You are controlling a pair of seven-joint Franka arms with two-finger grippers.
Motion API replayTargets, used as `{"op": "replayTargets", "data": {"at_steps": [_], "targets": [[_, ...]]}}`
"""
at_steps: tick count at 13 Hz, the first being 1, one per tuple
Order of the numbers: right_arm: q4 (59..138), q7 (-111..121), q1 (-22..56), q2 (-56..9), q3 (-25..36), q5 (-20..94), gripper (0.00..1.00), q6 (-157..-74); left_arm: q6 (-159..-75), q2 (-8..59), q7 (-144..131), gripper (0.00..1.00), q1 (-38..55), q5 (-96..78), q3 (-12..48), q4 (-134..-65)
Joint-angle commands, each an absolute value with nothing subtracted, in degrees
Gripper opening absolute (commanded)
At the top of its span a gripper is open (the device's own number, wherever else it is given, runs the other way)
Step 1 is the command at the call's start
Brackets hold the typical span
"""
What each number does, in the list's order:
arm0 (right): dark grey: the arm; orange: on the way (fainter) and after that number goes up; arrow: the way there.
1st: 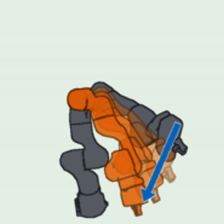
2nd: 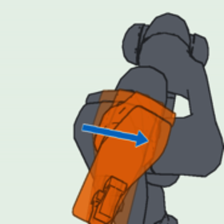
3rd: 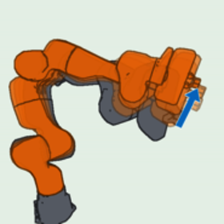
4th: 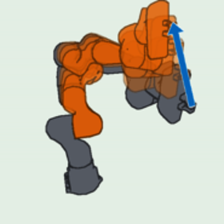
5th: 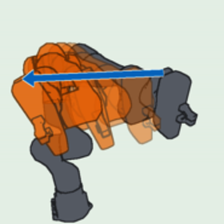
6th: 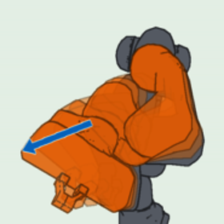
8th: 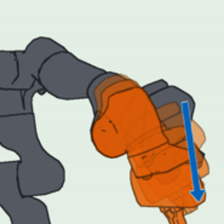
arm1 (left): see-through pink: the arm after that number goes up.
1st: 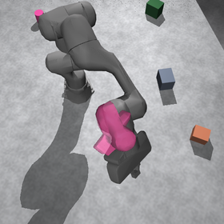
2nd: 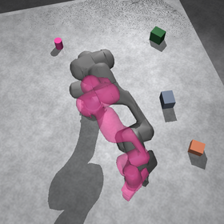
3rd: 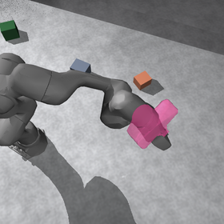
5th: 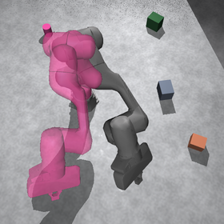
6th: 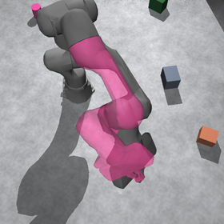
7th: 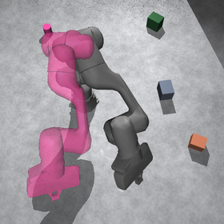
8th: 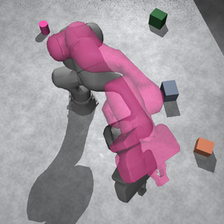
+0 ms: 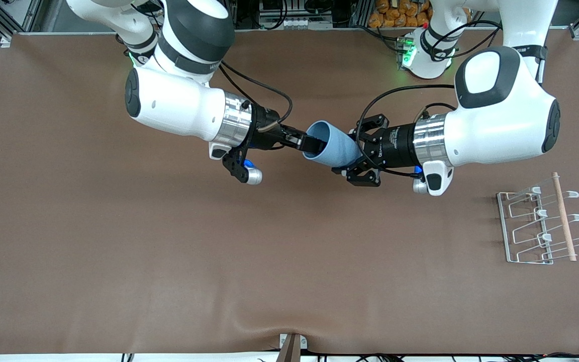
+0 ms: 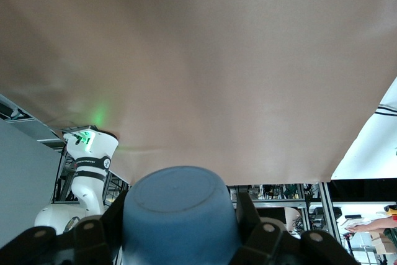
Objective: Transfer cup to left arm and place on rack
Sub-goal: 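Close the left gripper on the cup base held by the right gripper, then open the right gripper and withdraw while the left gripper carries the cup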
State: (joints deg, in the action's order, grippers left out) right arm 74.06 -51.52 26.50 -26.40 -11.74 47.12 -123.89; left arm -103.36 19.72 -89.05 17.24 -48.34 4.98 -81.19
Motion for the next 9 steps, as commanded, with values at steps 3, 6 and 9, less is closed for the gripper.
{"op": "replayTargets", "data": {"at_steps": [3, 6, 9], "targets": [[74.62, -51.33, 20.06, -22.51, -11.60, 48.08, 1.00, -116.82, -103.36, 20.30, -89.65, 0.00, 18.71, -40.37, 5.01, -79.80], [74.62, -51.15, 17.06, -19.96, -10.72, 46.41, 1.00, -113.74, -103.18, 20.30, -89.56, 0.00, 19.77, -33.25, 5.01, -79.89], [74.71, -47.75, 13.72, -18.02, -10.90, 35.47, 1.00, -107.52, -101.53, 20.30, -90.09, 0.00, 20.13, -24.99, 4.92, -80.16]]}}
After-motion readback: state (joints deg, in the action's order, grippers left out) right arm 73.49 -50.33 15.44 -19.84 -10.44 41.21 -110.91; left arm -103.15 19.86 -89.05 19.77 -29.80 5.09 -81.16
